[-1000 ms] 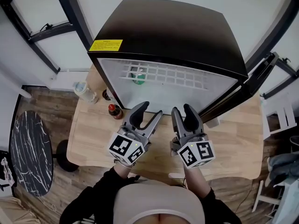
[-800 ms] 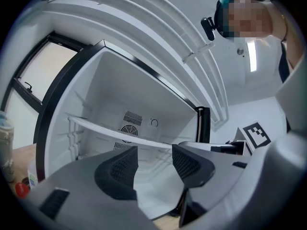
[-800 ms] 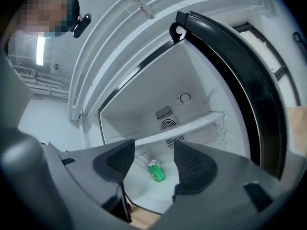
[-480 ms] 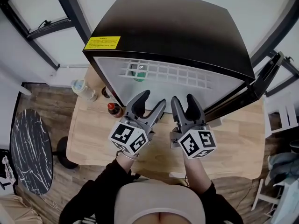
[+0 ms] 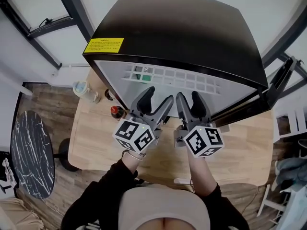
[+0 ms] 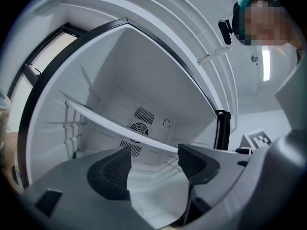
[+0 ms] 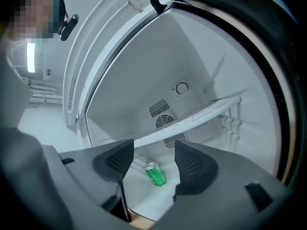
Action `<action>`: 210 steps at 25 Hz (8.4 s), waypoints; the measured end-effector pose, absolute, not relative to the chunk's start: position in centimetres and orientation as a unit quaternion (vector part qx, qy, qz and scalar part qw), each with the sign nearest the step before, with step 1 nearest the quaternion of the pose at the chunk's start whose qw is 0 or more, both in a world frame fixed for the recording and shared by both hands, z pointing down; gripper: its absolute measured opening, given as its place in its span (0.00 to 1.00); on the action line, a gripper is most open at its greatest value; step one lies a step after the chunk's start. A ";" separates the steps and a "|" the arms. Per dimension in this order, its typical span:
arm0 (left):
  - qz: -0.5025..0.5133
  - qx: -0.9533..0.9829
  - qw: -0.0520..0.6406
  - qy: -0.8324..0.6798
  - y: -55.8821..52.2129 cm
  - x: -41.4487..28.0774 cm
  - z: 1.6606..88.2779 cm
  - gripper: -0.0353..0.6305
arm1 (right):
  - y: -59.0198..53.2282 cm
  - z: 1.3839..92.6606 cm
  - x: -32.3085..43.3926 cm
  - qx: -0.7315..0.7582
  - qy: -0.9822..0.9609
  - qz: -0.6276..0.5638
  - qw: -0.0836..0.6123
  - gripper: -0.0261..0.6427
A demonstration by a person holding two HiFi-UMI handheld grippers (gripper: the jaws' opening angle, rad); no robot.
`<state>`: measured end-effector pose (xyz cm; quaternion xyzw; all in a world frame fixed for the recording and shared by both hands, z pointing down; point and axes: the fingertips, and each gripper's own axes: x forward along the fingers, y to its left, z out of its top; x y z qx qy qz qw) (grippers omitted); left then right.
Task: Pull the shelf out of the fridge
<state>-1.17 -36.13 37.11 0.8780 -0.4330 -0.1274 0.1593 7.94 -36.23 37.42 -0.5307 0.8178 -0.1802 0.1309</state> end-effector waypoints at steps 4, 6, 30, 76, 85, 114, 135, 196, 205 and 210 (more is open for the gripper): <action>-0.134 0.876 0.162 -0.435 -37.1 -1.0 36.6 0.50 | -36.9 37.3 7.8 -0.529 0.816 -0.185 0.139 0.44; -0.138 0.873 0.171 -0.435 -37.4 -1.1 36.6 0.50 | -37.1 37.4 7.9 -0.529 0.815 -0.186 0.142 0.44; -0.171 0.856 0.193 -0.447 -41.1 -0.6 35.9 0.50 | -40.9 36.5 8.4 -0.528 0.790 -0.234 0.204 0.44; -0.223 0.837 0.253 -0.430 -44.8 -0.8 35.8 0.46 | -44.0 36.6 9.8 -0.534 0.732 -0.304 0.293 0.28; -0.226 0.838 0.255 -0.427 -44.2 -0.9 35.8 0.45 | -43.3 36.7 9.8 -0.531 0.729 -0.309 0.303 0.27; -0.229 0.836 0.263 -0.423 -42.6 -1.1 35.9 0.43 | -41.7 36.9 9.8 -0.531 0.719 -0.322 0.312 0.26; -0.228 0.836 0.268 -0.421 -41.5 -1.2 35.9 0.42 | -40.5 36.9 9.7 -0.532 0.718 -0.322 0.313 0.25; -0.228 0.831 0.282 -0.421 -38.5 -1.6 36.1 0.38 | -37.1 36.9 9.6 -0.538 0.716 -0.322 0.308 0.24; -0.229 0.831 0.282 -0.421 -37.9 -1.6 36.1 0.38 | -36.6 36.9 9.6 -0.539 0.716 -0.321 0.306 0.24; -0.227 0.831 0.282 -0.423 -37.7 -1.7 36.1 0.38 | -36.3 36.9 9.5 -0.539 0.716 -0.320 0.306 0.24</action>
